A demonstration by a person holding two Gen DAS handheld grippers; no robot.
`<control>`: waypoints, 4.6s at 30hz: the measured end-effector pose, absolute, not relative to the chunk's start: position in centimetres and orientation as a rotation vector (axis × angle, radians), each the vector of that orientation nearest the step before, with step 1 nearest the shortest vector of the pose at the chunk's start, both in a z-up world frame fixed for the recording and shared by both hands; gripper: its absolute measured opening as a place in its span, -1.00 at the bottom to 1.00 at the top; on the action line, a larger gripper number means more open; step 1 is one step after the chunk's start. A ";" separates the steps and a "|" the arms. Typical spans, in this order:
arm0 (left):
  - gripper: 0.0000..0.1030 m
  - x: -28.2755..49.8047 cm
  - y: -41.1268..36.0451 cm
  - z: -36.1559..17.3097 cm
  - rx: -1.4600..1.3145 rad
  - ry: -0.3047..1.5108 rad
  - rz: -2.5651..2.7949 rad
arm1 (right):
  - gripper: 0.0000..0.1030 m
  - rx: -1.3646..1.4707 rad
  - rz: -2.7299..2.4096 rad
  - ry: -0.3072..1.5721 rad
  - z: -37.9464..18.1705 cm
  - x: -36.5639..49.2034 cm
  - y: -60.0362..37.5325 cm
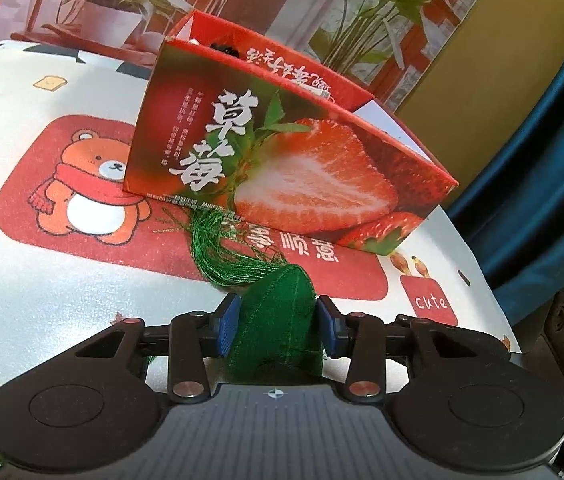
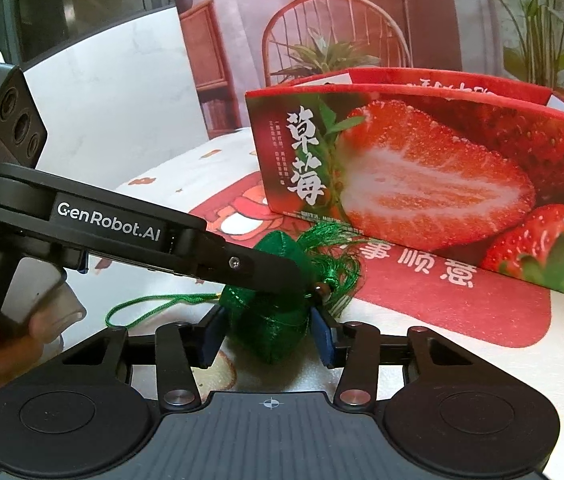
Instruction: Organize soft objects
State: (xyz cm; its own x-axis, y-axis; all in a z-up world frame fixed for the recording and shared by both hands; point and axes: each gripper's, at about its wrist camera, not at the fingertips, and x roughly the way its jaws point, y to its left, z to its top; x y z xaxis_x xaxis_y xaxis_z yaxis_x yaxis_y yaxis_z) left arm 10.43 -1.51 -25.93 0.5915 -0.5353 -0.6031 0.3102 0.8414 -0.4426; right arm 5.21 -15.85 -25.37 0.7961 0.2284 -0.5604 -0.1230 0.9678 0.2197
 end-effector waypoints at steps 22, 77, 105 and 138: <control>-0.16 18.1 -4.1 -7.2 -0.248 0.444 -0.586 | -0.18 0.010 0.168 0.302 -7.7 11.5 -22.1; 1.00 16.8 -4.0 -7.5 0.073 0.459 -0.140 | 0.99 0.214 -0.367 0.399 -9.0 9.7 -28.6; 1.00 -1.5 -2.4 2.1 0.032 0.273 -0.087 | 0.99 0.175 -0.358 0.280 1.9 -5.9 -19.5; 1.00 -1.9 -1.8 2.0 0.044 0.277 -0.059 | 0.99 0.151 -0.393 0.296 1.9 -6.5 -19.3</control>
State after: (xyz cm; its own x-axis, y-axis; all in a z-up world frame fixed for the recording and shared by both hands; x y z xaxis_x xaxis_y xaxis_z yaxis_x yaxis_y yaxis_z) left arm -1.90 -1.77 1.99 0.9600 -0.0526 -0.2749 0.0648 0.9973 0.0355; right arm -6.53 -19.33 1.93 0.8814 -0.3543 -0.3124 0.3980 0.9132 0.0871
